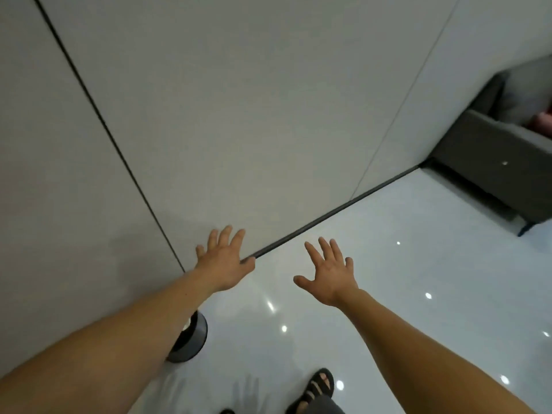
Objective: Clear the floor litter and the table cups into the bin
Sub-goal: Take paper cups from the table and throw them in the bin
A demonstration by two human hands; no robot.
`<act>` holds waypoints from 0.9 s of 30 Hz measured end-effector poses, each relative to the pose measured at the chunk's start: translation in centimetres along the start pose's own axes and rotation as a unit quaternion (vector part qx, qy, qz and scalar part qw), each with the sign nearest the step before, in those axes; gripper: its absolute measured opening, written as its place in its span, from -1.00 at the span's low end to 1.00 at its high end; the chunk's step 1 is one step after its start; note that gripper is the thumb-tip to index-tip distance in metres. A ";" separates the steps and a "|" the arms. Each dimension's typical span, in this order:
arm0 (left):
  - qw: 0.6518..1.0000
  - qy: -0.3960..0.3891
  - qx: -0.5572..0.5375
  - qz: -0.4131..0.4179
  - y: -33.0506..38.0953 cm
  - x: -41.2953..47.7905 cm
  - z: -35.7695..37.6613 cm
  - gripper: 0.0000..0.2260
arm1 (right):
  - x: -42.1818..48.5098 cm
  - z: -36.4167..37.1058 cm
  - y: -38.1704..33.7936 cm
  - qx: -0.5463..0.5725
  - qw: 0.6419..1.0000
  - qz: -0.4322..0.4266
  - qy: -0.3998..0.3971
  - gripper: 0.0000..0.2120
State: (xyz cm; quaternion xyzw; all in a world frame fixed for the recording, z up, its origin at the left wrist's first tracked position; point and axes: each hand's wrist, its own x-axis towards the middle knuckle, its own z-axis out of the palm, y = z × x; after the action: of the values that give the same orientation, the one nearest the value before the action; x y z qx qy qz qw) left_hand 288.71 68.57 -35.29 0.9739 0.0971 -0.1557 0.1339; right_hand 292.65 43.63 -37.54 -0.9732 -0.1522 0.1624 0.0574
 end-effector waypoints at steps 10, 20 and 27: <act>0.974 0.006 0.080 0.212 26.2 -0.1 0.8 -0.32 | -14.3 -1.3 21.4 0.097 0.969 0.215 0.067 -0.20; 0.898 -0.052 0.114 0.422 55.5 -7.1 10.7 -0.33 | -32.6 -0.4 42.6 0.150 0.888 0.422 0.099 -0.18; 0.842 -0.084 0.144 0.513 69.2 -8.2 15.6 -0.34 | -39.1 1.0 51.3 0.207 0.815 0.530 0.110 -0.18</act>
State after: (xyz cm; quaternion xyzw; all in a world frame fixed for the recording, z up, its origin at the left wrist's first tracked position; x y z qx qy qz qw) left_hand 292.65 -2.56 -30.93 0.8761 -0.4514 -0.1581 0.0610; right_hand 271.34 -17.22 -35.05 -0.8797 0.4321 0.0873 0.1783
